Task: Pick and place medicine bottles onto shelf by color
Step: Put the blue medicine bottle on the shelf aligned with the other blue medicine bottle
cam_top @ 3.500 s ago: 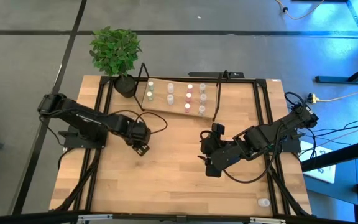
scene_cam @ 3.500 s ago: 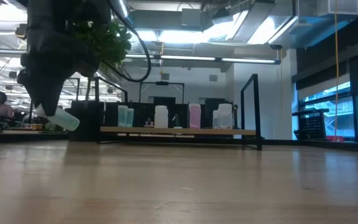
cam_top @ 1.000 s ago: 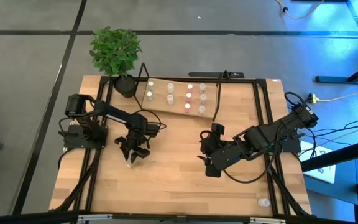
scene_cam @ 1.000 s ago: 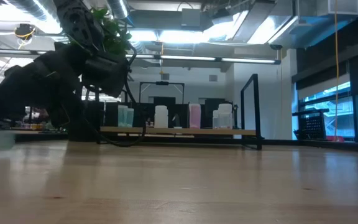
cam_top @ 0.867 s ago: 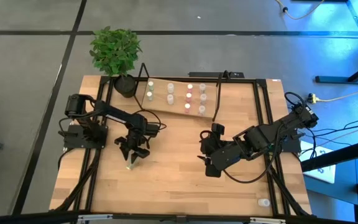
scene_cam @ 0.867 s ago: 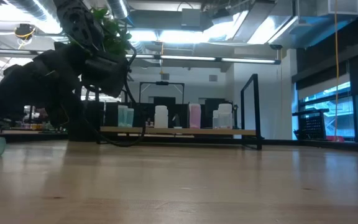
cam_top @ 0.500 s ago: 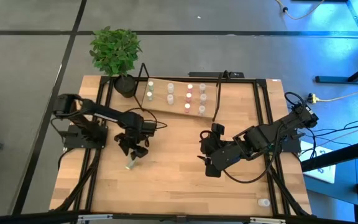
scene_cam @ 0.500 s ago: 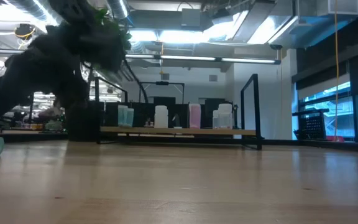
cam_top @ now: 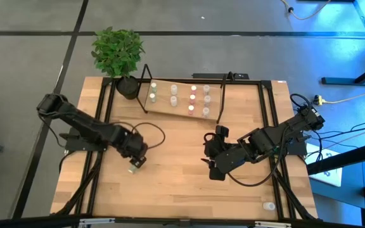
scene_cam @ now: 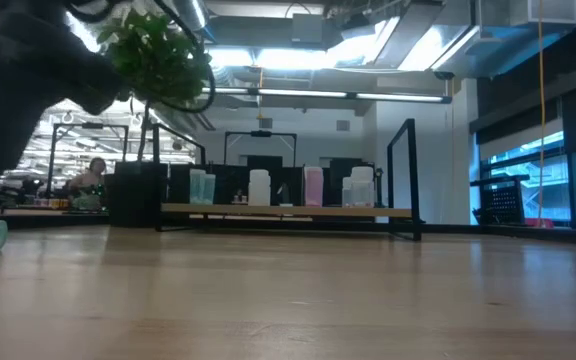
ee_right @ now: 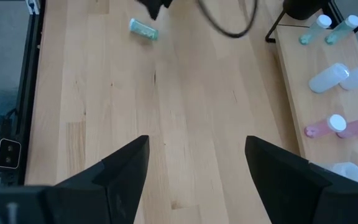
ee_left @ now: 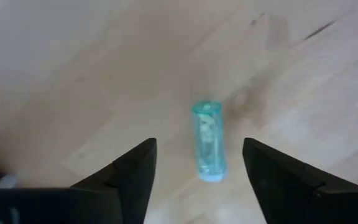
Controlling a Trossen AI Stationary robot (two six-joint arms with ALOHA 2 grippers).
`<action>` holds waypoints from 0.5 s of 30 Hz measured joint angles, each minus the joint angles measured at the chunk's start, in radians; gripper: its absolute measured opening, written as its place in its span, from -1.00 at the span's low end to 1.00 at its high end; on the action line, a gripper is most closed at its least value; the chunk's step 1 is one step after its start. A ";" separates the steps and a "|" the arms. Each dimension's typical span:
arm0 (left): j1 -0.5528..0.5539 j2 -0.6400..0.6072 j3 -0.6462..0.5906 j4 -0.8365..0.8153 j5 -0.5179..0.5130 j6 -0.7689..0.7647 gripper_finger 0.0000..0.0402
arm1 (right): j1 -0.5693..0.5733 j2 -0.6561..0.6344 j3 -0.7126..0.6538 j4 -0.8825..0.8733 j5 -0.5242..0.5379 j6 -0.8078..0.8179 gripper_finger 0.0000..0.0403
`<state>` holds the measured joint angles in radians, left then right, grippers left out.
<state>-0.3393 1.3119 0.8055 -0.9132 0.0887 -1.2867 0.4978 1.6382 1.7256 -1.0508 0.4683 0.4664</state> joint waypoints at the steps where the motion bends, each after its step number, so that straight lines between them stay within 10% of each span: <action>1: -0.023 0.007 0.000 0.008 -0.011 -0.026 0.18 | 0.000 0.000 0.000 0.001 0.000 0.000 0.33; 15: -0.269 0.077 0.000 0.009 -0.218 -0.283 0.71 | 0.000 0.000 0.000 0.014 0.000 0.000 0.33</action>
<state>-0.6084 1.3890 0.8055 -0.9040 -0.1292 -1.5699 0.4977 1.6386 1.7256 -1.0367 0.4686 0.4664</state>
